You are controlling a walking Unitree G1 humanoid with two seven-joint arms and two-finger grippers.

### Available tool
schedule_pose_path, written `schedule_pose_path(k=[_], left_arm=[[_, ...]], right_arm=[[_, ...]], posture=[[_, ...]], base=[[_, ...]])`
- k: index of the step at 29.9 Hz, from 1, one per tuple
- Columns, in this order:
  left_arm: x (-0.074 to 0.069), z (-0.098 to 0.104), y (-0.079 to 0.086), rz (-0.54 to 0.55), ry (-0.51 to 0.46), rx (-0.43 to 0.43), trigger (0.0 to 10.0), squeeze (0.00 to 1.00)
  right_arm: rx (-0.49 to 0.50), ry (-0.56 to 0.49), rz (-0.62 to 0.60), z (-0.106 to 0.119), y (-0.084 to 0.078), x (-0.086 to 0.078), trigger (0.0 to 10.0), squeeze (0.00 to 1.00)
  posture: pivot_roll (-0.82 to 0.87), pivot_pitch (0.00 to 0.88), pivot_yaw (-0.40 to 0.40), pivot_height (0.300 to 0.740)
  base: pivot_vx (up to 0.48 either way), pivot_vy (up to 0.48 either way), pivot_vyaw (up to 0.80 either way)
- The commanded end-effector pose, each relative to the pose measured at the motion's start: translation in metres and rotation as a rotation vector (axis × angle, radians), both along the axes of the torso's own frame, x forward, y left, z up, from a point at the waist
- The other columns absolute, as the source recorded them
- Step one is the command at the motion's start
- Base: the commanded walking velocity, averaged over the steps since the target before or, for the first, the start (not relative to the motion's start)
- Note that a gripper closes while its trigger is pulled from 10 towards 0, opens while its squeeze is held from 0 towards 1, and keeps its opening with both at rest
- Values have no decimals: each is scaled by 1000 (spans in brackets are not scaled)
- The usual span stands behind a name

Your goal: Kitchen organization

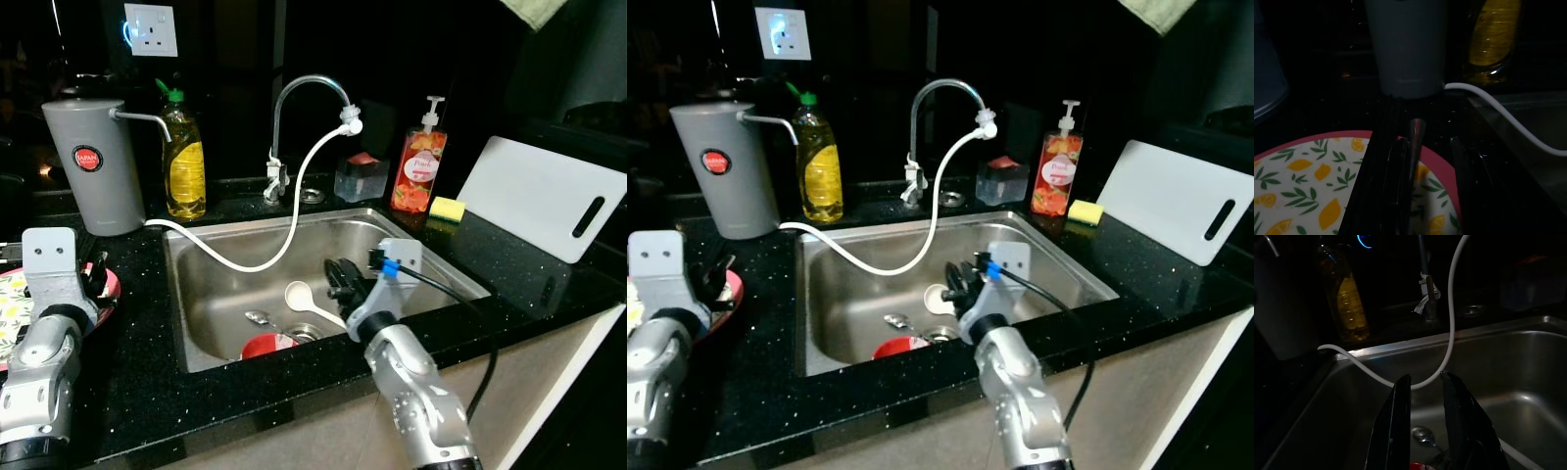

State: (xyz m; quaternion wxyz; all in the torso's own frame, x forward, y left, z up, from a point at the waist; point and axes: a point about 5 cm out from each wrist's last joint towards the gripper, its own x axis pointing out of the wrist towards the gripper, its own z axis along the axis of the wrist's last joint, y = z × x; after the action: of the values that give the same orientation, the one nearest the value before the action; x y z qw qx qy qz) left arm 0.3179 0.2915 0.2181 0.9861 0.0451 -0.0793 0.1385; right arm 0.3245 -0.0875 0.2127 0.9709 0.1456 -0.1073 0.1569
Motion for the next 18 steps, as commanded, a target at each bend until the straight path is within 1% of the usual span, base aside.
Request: schedule_pose_path(k=[1,3,5,6,7,8,9,10,11,12,13,15,17,18], left_arm=[[-2,2,5,23,12,36,10000,0],[0,3,8,71,69,81,10000,0],[-1,7,12,103,110,81,10000,0],[-3,10,16,128,137,99,10000,0],[-3,10,16,128,137,99,10000,0],[-2,15,21,148,174,100,10000,0],[-2,15,21,148,174,100,10000,0],[-1,17,21,143,183,91,10000,0],[3,19,19,126,198,54,10000,0],[3,19,19,126,198,54,10000,0],[7,20,17,107,213,25,10000,0],[16,25,13,59,236,17,10000,0],[18,27,12,45,246,20,10000,0],[20,29,11,18,263,13,10000,0]], right_arm=[[-5,11,28,0,5,2,10000,0],[-14,-13,31,3,7,3,10000,0],[12,-9,-5,3,2,5,10000,0],[23,-5,-22,2,1,5,10000,0],[23,-5,-22,2,1,5,10000,0],[40,4,-45,-1,-1,4,10000,0],[40,4,-45,-1,-1,4,10000,0],[45,7,-49,-2,0,3,10000,0],[46,5,-48,-2,1,1,10000,0],[46,5,-48,-2,1,1,10000,0],[45,1,-46,-3,3,-1,10000,0],[45,2,-52,-4,3,-5,10000,0],[46,4,-57,-5,2,-6,10000,0],[46,7,-62,-6,2,-8,10000,0]], posture=[[-9,0,-56,740],[4,0,-47,740],[17,0,-29,740],[13,0,-18,740],[13,0,-18,740],[5,0,7,740],[5,0,7,740],[0,0,14,740],[-19,0,37,740],[-19,0,37,740],[-34,0,49,740],[-44,0,53,740],[-44,0,53,740],[-56,0,59,740]], base=[[0,0,0],[0,0,0],[0,0,0],[0,0,0],[0,0,0],[0,0,0],[0,0,0],[0,0,0],[0,0,0],[0,0,0],[0,0,0],[0,0,0],[0,0,0],[0,0,0]])
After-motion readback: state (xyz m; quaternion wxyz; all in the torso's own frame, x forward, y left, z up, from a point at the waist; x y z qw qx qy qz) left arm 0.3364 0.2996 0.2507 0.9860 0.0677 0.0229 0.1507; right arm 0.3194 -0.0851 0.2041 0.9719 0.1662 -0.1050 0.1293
